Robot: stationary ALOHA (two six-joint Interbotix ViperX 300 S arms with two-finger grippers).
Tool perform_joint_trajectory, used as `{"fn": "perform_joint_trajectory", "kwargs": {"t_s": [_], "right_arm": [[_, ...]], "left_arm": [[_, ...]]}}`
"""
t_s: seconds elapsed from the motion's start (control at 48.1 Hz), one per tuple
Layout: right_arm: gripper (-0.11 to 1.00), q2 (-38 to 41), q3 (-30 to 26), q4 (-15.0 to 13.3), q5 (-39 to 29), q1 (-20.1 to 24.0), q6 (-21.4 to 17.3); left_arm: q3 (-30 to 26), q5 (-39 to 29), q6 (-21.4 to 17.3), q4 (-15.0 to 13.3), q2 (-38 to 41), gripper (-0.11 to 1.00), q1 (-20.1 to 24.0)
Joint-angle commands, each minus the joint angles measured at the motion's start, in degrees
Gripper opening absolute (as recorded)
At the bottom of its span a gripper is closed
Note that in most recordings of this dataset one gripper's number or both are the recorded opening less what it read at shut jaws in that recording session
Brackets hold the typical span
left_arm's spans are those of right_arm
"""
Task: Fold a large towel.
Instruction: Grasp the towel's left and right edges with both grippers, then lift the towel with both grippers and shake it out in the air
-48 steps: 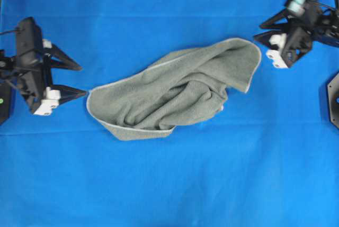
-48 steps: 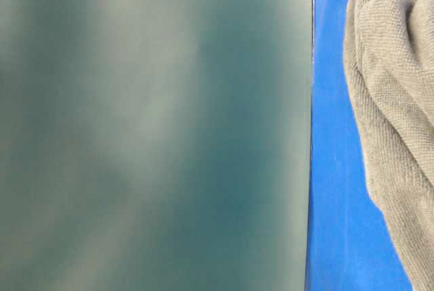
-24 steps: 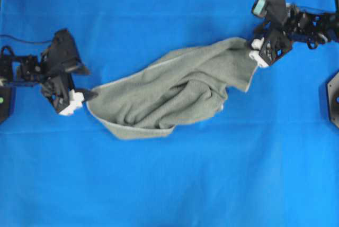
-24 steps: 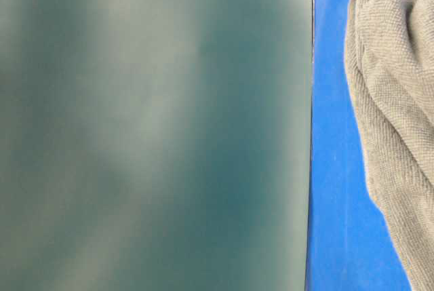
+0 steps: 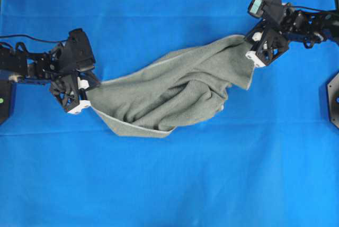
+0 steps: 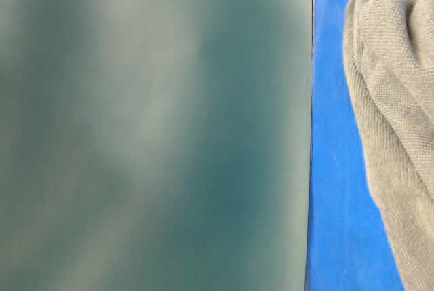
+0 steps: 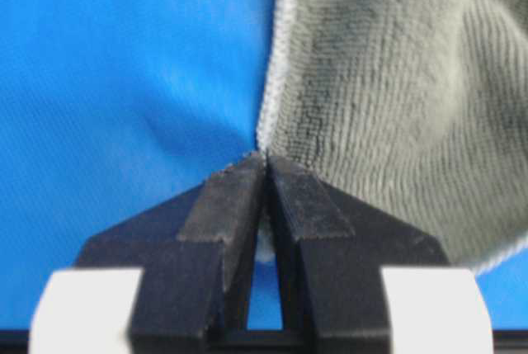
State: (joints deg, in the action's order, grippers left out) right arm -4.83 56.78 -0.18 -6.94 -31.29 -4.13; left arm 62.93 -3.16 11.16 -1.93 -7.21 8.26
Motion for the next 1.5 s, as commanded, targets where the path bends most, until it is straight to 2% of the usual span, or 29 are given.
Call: {"fn": "perform_joint_trajectory", "kwargs": {"t_s": [0.0,0.27,0.374,0.54,0.644,0.727,0.852,0.977,1.102,1.185,1.226,1.309,1.476], "right_arm": [[0.02,-4.57,-1.23,-0.09,-1.67,-0.18,0.09],[0.02,-21.97,-3.34,-1.23,-8.61,-0.18,0.09],[0.02,-28.21,-4.22,-1.23,-11.34,-0.18,0.0],[0.02,-36.39,-5.54,-1.14,-13.45,0.97,-0.18],[0.02,-40.87,-6.15,-1.05,-12.74,3.16,-0.35],[0.02,-43.33,-6.86,-1.49,-12.3,3.08,-0.26],[0.02,-43.68,-9.49,-5.36,-10.81,0.18,-0.35],[0.02,-41.84,-13.36,-9.76,-8.09,-5.27,-0.44],[0.02,-38.23,-17.58,-12.48,-7.38,-11.07,-0.44],[0.02,-35.77,-20.74,-13.54,-8.09,-13.1,-0.35],[0.02,-35.24,-22.41,-13.8,-9.05,-13.18,-0.26],[0.02,-35.33,-25.75,-13.62,-13.36,-12.22,-0.53],[0.02,-38.94,-32.17,-11.43,-29.36,-1.14,-1.41]], "left_arm": [[-0.88,-3.34,-0.62,0.35,-2.64,0.02,-0.18],[-7.73,-14.94,-7.65,0.35,-16.61,0.02,0.62],[-10.9,-17.14,-10.37,0.44,-21.88,0.02,1.76],[-13.27,-14.77,-15.03,0.53,-27.95,0.02,3.87],[-13.97,-11.78,-16.08,0.53,-29.62,0.02,5.01],[-15.47,-8.88,-16.52,0.44,-29.97,0.02,6.5],[-19.6,-4.75,-19.42,0.44,-29.44,0.02,11.78],[-23.55,0.7,-24.08,0.44,-27.77,0.02,18.19],[-27.77,5.01,-24.08,0.44,-25.05,0.02,24.26],[-31.03,4.39,-23.47,0.26,-23.64,0.02,25.66],[-33.05,2.99,-21.09,0.18,-23.29,0.02,25.49],[-36.65,-2.55,-19.51,-0.44,-23.91,0.02,22.59],[-43.42,-19.25,-15.64,-0.44,-26.89,0.02,12.3]]}}
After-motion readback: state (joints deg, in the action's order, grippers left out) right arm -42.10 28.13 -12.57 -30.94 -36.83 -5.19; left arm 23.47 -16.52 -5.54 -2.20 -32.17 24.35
